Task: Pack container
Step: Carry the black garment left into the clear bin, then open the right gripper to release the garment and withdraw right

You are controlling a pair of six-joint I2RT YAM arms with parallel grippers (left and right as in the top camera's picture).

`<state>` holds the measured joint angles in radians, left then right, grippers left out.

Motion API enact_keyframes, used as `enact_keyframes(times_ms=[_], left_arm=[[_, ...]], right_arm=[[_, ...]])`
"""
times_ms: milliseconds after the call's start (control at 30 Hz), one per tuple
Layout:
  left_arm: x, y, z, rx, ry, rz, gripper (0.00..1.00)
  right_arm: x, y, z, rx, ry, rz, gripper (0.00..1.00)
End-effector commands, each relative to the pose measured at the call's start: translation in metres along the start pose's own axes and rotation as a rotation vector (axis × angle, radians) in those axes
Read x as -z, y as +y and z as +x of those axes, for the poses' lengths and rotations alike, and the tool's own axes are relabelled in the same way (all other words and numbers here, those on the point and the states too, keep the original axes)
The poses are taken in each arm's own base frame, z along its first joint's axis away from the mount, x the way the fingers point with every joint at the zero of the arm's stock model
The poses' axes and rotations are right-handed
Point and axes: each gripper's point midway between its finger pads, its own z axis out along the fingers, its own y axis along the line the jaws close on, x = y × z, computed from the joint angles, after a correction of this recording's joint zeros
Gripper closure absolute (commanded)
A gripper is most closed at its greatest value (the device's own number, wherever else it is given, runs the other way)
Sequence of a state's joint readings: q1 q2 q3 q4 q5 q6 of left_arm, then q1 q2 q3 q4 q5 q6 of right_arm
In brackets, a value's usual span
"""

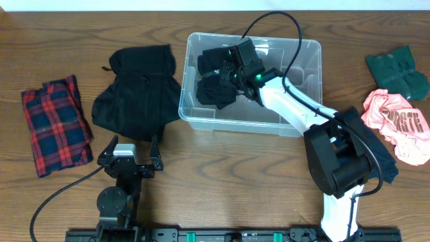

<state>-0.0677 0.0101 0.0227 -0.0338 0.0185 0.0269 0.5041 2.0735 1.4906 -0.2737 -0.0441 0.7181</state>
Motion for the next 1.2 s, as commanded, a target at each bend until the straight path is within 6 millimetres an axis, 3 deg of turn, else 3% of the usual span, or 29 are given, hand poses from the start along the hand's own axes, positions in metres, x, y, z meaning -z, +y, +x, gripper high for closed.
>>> enact_keyframes(times_ms=[0,100,200,400,533,800,900,1033,1100,1133,1167], left_arm=[[-0.001,0.004,0.017,-0.009,0.049,-0.025,0.02],[-0.001,0.004,0.017,-0.009,0.049,-0.025,0.02],[-0.001,0.004,0.017,-0.009,0.049,-0.025,0.02],[-0.001,0.004,0.017,-0.009,0.049,-0.025,0.02],[-0.001,0.004,0.017,-0.009,0.049,-0.025,0.02],[-0.001,0.004,0.017,-0.009,0.049,-0.025,0.02],[-0.001,0.004,0.017,-0.009,0.049,-0.025,0.02],[-0.001,0.004,0.017,-0.009,0.049,-0.025,0.02],[-0.001,0.004,0.017,-0.009,0.049,-0.025,0.02],[-0.001,0.004,0.017,-0.009,0.049,-0.025,0.02],[-0.001,0.004,0.017,-0.009,0.049,-0.025,0.02]], right_arm=[[0.001,0.005,-0.004,-0.004,-0.024,0.000,0.78],[0.001,0.005,-0.004,-0.003,-0.023,0.001,0.38],[0.001,0.005,-0.004,0.030,-0.024,0.001,0.20],[0.001,0.005,-0.005,0.204,-0.022,0.000,0.08],[0.012,0.010,-0.014,0.295,-0.047,-0.012,0.03],[0.078,0.032,-0.041,0.421,-0.127,-0.043,0.01],[0.107,0.017,-0.045,0.408,-0.114,0.016,0.02],[0.142,-0.022,-0.048,0.362,-0.066,0.121,0.04],[0.155,-0.047,-0.046,0.327,-0.022,0.174,0.16],[0.158,-0.056,-0.044,0.314,-0.003,0.193,0.27],[0.162,-0.067,-0.040,0.305,0.029,0.217,0.45]])
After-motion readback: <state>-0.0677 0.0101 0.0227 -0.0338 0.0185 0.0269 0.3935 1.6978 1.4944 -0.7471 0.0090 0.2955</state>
